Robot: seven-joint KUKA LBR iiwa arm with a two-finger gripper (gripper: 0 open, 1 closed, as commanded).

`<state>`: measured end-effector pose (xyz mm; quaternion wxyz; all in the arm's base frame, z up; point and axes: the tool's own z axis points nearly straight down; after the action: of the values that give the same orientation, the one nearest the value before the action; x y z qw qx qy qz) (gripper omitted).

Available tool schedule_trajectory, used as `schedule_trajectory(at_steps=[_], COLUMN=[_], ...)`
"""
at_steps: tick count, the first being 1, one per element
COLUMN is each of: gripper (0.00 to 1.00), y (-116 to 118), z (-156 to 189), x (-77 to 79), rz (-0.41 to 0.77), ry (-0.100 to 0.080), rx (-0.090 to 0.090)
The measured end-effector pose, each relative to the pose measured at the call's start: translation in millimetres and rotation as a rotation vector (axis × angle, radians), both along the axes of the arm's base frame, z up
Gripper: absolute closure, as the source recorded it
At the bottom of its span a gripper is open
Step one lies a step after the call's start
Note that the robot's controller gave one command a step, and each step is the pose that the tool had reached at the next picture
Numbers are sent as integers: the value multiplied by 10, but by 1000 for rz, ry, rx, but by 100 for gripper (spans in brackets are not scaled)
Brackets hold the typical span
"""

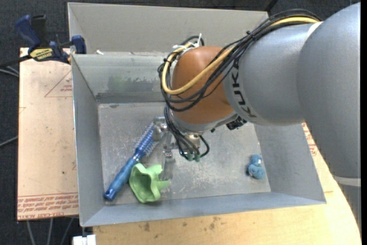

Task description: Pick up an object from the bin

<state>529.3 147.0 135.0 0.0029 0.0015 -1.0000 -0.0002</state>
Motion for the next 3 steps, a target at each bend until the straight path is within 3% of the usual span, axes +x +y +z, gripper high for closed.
schedule_trajectory(at_steps=[1,3], gripper=[0,0], y=[-67,-54], z=[-612,-615], x=[598,603], rz=[301,295], ry=[-23,-25], rx=[5,10])
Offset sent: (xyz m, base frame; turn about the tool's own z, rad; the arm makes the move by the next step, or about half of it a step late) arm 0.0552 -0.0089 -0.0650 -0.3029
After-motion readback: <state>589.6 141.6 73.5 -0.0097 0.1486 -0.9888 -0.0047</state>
